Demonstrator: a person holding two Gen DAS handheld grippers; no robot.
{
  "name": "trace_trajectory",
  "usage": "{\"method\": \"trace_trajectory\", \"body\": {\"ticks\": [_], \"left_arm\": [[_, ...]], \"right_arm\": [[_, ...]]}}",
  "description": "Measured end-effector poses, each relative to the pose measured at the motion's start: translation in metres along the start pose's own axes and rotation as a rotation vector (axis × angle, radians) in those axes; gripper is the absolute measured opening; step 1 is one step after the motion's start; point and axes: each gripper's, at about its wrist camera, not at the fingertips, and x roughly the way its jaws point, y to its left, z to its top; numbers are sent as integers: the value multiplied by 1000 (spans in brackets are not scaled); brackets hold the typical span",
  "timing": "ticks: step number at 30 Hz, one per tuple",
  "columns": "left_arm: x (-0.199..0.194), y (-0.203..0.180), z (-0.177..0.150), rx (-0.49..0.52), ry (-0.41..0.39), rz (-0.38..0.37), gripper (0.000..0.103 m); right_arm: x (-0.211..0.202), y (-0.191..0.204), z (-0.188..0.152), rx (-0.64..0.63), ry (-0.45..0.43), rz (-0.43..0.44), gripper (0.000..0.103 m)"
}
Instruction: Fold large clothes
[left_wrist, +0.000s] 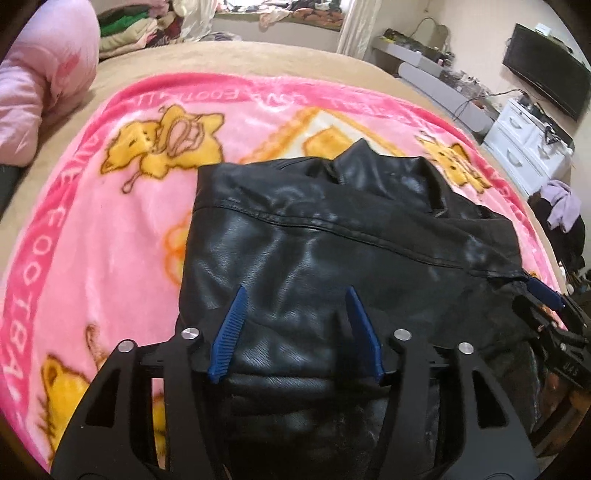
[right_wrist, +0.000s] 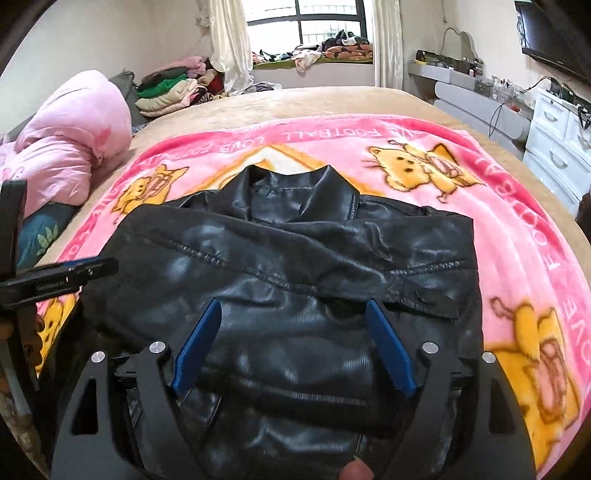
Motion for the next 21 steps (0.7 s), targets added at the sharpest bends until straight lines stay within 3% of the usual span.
{"method": "trace_trajectory", "body": {"ticks": [6, 14, 21], "left_arm": [[-16, -23, -18, 116, -31, 37, 61], [-15, -32, -42, 130, 38, -11, 60], [4, -38, -53, 164, 109, 42, 59]], "right_arm": [[-11, 2, -12, -1, -5, 2, 81], [-26, 14, -19, -23, -46, 31, 81], [-10, 15, -26, -54, 13, -29, 76]]}}
